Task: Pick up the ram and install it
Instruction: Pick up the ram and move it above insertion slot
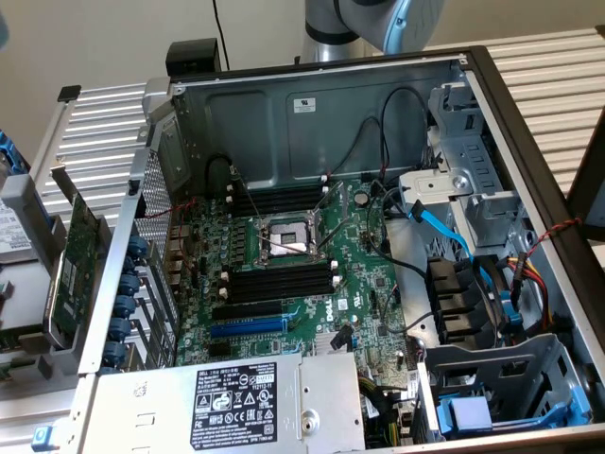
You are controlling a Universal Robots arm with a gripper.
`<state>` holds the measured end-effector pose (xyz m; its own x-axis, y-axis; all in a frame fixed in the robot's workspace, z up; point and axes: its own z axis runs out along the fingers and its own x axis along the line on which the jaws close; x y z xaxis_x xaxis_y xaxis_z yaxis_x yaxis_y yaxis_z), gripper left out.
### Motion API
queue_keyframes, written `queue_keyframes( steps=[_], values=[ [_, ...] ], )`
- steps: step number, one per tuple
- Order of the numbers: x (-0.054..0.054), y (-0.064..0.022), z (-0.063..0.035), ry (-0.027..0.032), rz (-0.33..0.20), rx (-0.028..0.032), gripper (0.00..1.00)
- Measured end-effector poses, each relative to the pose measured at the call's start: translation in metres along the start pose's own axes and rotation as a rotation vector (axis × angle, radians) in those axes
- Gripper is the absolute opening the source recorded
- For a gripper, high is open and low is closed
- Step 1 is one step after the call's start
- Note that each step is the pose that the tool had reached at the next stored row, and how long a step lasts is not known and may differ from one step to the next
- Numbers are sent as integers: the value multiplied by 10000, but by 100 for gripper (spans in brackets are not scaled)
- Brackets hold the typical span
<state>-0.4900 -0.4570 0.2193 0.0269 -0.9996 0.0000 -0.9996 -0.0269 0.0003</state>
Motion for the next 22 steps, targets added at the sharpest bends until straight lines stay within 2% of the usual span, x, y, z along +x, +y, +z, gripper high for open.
queue_keyframes(
  steps=[6, 15, 22],
  values=[
    [39, 2, 79, -17, 47, 3, 45],
    [39, 1, 156, -193, 67, 7, 45],
    [42, 0, 186, -213, 108, 9, 43]
  ],
)
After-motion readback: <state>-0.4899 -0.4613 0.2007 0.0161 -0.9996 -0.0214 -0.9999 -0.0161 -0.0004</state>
